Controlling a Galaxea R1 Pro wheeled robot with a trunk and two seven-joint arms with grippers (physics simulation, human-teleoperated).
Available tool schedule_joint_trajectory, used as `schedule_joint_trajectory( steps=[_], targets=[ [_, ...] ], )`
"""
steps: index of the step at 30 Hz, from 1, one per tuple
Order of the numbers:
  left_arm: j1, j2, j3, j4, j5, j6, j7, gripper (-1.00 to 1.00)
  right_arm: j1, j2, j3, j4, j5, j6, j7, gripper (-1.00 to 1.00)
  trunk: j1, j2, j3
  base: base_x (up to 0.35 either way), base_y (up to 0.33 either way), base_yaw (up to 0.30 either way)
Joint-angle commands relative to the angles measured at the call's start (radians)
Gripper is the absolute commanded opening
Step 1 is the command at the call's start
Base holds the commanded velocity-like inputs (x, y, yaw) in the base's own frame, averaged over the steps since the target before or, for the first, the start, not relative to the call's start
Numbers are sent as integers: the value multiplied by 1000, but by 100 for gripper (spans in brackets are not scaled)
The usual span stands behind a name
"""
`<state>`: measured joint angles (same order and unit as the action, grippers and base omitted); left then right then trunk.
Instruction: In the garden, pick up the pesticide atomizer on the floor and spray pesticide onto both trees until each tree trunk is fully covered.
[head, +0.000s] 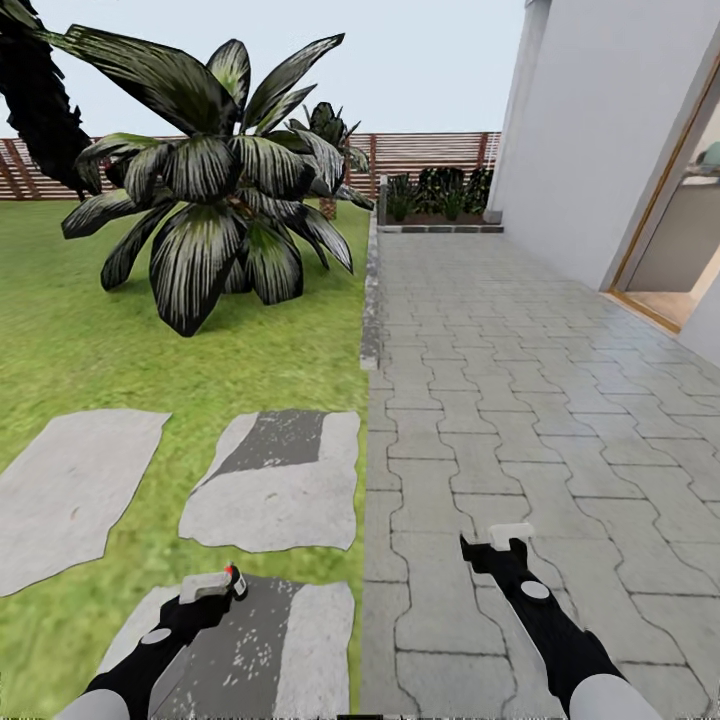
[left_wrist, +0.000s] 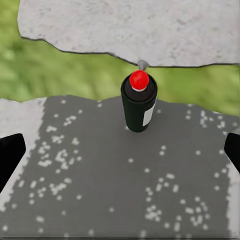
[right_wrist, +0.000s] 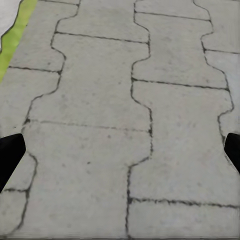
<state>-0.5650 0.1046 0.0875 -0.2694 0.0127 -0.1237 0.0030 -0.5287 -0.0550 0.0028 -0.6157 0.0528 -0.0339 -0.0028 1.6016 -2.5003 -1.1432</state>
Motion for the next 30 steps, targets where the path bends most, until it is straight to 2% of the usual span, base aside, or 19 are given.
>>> schedule_joint_trajectory(
  steps=[1, 18, 30],
  targets=[
    [-1, 0, 3, 1, 1, -3, 0, 100, 0, 0, 0, 1, 6, -3, 0, 100, 0, -1, -6, 0, 0, 0],
    [-1, 2, 3, 1, 0, -5, -2, 100, 0, 0, 0, 1, 6, -2, 0, 100, 8, -5, -99, 0, 0, -7],
    [-1, 2, 3, 1, 0, -5, -2, 100, 0, 0, 0, 1, 6, -3, 0, 100, 13, -7, -156, 0, 0, -178]
  ],
)
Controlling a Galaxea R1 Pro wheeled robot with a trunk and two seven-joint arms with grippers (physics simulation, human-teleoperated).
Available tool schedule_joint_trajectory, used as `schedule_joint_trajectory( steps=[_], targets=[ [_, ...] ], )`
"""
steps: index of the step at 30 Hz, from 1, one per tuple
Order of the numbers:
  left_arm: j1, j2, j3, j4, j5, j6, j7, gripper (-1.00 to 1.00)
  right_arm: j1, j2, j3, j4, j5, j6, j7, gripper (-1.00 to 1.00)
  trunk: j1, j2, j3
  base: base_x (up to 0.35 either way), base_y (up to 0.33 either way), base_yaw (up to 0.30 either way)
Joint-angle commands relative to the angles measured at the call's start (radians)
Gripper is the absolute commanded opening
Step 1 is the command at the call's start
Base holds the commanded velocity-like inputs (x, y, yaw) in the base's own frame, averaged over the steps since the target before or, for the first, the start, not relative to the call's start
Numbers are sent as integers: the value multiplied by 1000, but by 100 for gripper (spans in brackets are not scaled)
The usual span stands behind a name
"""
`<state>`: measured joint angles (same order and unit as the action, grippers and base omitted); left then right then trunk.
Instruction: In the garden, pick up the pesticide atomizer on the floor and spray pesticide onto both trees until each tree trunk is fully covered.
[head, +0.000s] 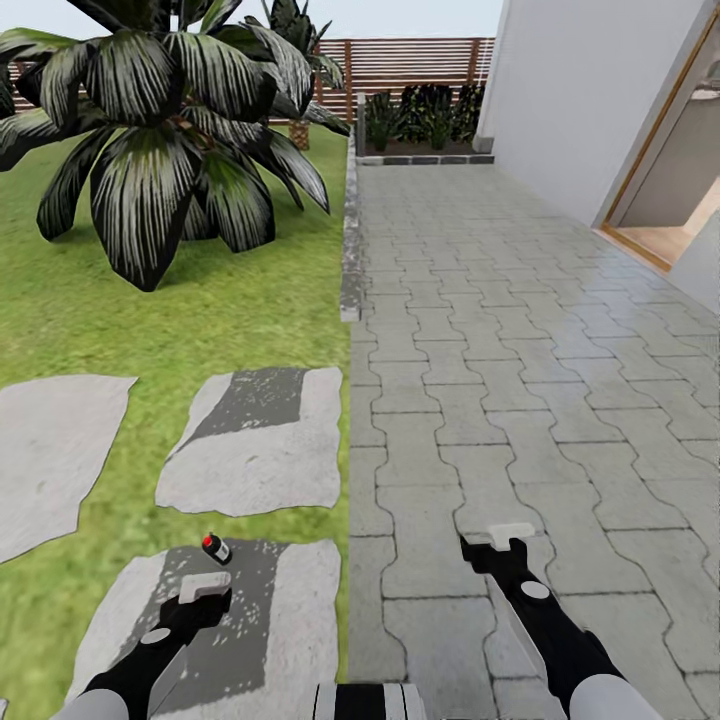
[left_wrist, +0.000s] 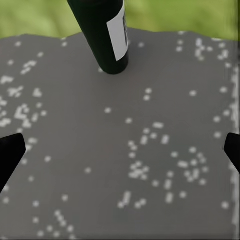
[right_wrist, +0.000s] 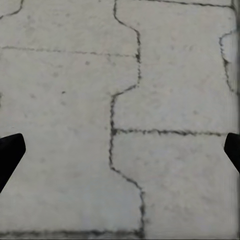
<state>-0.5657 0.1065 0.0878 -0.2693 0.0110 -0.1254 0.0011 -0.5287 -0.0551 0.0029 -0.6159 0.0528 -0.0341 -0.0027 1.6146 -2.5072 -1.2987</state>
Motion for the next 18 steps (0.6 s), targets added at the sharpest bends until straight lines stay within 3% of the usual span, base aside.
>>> schedule_joint_trajectory(
  steps=[1, 7, 8, 18],
  targets=[
    [0, 0, 3, 1, 1, -3, 0, 100, 0, 0, 0, 1, 6, -3, 0, 100, 0, 0, -1, 0, 0, -63],
    [0, 1, 1, -1, 0, -12, 0, 100, 0, 0, 0, 1, 6, -3, 0, 100, 0, 0, -1, 44, 68, -57],
    [1, 1, 1, -6, 0, -50, 0, 100, 0, 0, 0, 1, 6, -3, 0, 100, 0, 0, -1, 62, 110, -240],
    [9, 1, 0, -9, -2, -115, 0, 100, 0, 0, 0, 1, 6, -3, 0, 100, 0, 0, -1, 11, 19, -49]
  ],
)
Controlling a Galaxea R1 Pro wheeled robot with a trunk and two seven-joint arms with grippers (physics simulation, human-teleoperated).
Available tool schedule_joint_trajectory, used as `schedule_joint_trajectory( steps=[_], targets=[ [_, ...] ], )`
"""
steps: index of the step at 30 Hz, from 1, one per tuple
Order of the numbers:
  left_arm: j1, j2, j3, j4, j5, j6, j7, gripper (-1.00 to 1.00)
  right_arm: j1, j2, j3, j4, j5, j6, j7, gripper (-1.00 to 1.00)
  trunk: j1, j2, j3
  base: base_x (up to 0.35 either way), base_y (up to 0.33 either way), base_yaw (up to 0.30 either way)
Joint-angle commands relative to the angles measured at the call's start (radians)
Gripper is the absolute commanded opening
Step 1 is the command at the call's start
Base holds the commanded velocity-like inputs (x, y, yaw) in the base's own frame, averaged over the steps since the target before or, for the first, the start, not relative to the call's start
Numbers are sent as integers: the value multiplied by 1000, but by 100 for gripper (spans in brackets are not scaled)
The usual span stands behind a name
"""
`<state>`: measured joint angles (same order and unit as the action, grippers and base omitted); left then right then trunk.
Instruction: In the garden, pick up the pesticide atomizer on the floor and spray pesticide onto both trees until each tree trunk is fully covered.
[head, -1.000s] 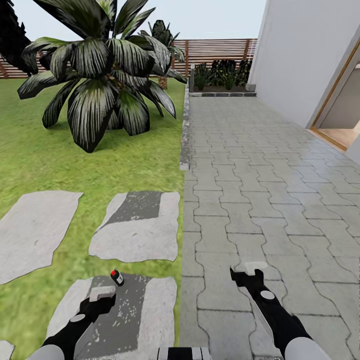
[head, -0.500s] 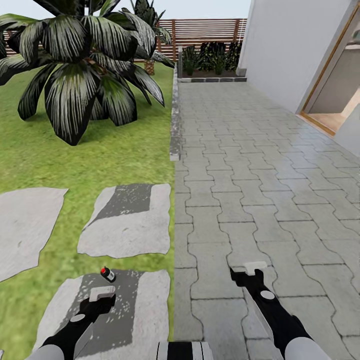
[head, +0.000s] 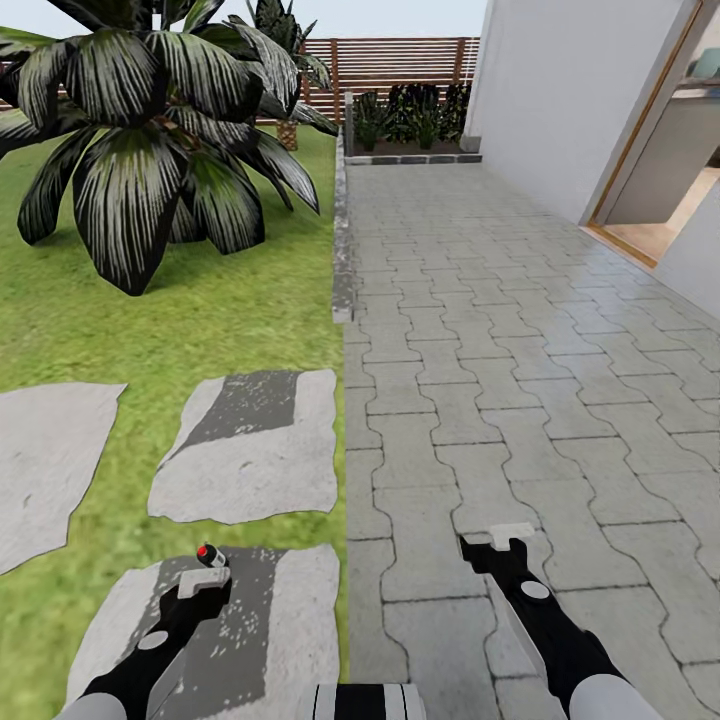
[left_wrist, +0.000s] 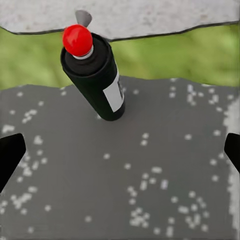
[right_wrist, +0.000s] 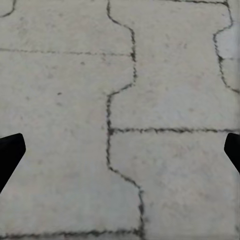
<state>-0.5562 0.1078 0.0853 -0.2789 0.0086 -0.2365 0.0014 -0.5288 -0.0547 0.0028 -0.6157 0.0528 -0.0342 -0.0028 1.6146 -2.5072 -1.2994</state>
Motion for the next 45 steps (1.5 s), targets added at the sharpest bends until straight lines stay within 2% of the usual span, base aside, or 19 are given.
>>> schedule_joint_trajectory(
  steps=[1, 29, 36, 45],
  targets=[
    [0, 0, 3, 1, 1, -8, 0, 100, 0, 0, 0, 1, 5, -3, 0, 100, 0, 0, -1, 0, 0, 0],
    [4, 1, 4, 0, 2, -24, 0, 100, 0, 1, 0, 2, 5, -2, 0, 100, 0, 0, -2, 0, 32, 0],
    [4, 0, 4, -1, 2, -27, 0, 100, 0, 1, 0, 2, 5, -1, 0, 100, 3, -2, -38, 0, 0, 0],
    [4, -1, 4, 4, 1, -90, 0, 100, 0, 1, 0, 2, 5, -1, 0, 100, 7, -4, -87, 0, 0, 0]
  ],
)
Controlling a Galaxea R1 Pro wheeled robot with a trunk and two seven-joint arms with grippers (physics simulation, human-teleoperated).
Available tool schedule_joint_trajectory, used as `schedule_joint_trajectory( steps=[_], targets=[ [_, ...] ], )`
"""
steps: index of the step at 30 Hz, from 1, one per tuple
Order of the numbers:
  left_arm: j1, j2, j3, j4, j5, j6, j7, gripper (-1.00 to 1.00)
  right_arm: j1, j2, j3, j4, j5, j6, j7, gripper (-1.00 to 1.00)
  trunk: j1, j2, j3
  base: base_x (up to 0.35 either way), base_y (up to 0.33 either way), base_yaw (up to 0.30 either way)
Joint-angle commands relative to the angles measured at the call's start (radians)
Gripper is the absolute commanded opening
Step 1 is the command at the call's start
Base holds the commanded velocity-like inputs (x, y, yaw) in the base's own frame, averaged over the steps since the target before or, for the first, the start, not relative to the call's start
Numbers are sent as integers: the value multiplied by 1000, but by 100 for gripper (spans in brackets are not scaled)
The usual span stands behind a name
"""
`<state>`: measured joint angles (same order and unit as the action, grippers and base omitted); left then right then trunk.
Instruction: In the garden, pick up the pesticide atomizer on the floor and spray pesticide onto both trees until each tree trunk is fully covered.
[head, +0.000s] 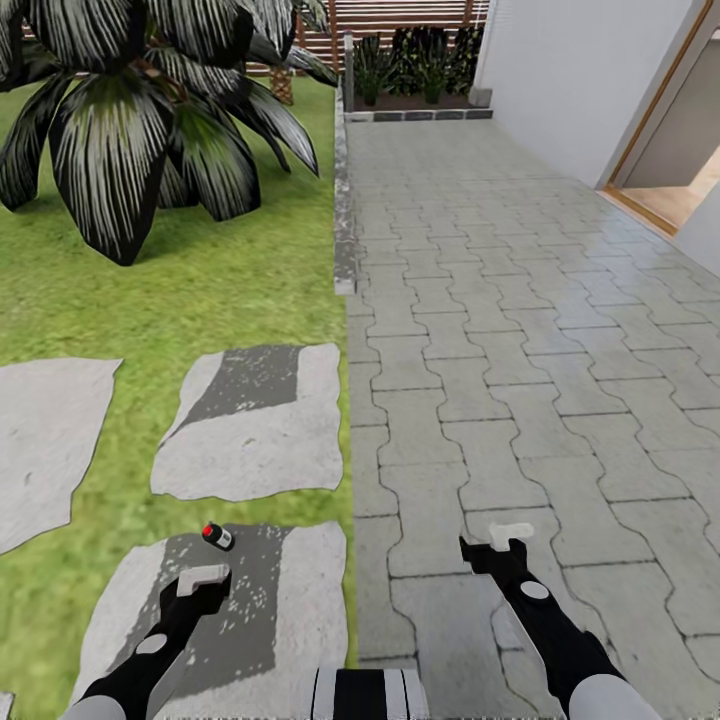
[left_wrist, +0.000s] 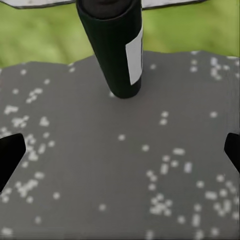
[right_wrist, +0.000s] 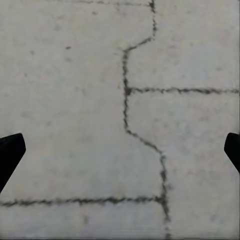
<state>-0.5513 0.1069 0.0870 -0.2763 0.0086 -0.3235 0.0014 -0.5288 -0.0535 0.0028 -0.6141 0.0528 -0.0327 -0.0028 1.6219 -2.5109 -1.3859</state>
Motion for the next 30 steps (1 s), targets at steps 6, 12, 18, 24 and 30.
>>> schedule_joint_trajectory(
  steps=[6, 12, 18, 24, 30],
  targets=[
    [0, 0, 2, 2, 1, -10, 0, 100, 0, 0, 0, 1, 6, -3, 0, 100, 2, -2, -33, 0, 0, 0],
    [1, 0, 2, 2, 1, -11, 0, 100, 0, 0, 0, 1, 6, -3, 0, 100, 2, -2, -40, 0, 0, 0],
    [1, 1, 2, 1, 1, -10, 0, 100, 0, 0, 0, 1, 6, -4, 0, 100, 2, -2, -42, 73, 11, 0],
    [1, 1, 2, 0, 1, -9, 0, 100, 0, 0, 1, 1, 6, -4, 0, 100, 2, -2, -42, 278, 88, 0],
    [1, 1, 2, 0, 1, -9, 0, 100, 0, 0, 0, 1, 6, -4, 0, 100, 2, -2, -42, 92, 29, 0]
  ],
)
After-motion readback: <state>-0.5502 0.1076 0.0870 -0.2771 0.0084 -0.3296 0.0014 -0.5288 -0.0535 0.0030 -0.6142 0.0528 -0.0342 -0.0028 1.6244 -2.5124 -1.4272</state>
